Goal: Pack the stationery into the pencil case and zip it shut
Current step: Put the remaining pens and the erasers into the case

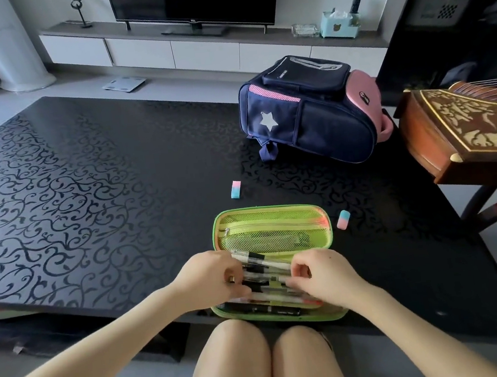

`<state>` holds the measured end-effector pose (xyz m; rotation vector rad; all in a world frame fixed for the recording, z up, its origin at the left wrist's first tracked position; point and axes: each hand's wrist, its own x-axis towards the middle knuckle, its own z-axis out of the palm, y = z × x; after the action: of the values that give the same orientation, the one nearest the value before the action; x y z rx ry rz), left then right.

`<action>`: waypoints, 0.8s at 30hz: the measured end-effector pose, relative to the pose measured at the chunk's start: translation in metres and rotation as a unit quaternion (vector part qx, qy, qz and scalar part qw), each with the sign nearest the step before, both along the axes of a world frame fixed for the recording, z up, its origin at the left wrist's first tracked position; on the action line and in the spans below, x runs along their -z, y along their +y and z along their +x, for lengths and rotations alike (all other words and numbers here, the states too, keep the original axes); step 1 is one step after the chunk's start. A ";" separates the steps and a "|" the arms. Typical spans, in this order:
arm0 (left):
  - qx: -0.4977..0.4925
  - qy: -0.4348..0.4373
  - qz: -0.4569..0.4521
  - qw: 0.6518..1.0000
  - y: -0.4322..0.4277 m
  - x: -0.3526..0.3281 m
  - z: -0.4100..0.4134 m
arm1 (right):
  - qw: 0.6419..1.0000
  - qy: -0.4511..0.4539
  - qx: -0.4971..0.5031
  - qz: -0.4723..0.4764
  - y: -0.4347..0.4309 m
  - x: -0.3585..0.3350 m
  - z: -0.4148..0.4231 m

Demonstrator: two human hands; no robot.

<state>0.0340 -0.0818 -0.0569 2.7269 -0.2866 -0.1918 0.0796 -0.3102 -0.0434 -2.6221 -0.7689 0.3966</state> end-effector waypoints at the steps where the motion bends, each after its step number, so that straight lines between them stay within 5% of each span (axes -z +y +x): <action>1: 0.004 0.010 0.013 1.000 0.002 0.001 0.001 | 1.000 0.012 0.004 0.004 -0.002 -0.005 0.004; 6: -0.026 -0.043 -0.014 0.999 0.012 0.002 0.006 | 0.966 -0.122 0.223 0.055 -0.028 -0.011 0.062; 9: -0.026 -0.098 -0.035 0.994 0.009 0.000 0.015 | 0.946 -0.083 0.313 -0.018 -0.044 0.012 0.111; 14: 0.024 -0.084 -0.028 0.996 -0.007 0.007 0.026 | 0.952 -0.008 0.289 -0.096 -0.045 0.034 0.132; 21: 0.012 -0.065 -0.082 0.994 -0.006 0.011 0.024 | 0.961 0.028 0.255 0.106 -0.042 -0.010 0.073; 24: 0.007 -0.039 -0.078 0.996 -0.009 0.009 0.030 | 0.982 0.083 0.154 0.070 -0.040 -0.024 0.023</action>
<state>0.0641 -0.0903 -0.0660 2.5809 -0.3295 -0.0627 0.1025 -0.3500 -0.0190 -2.4822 -0.3160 0.4455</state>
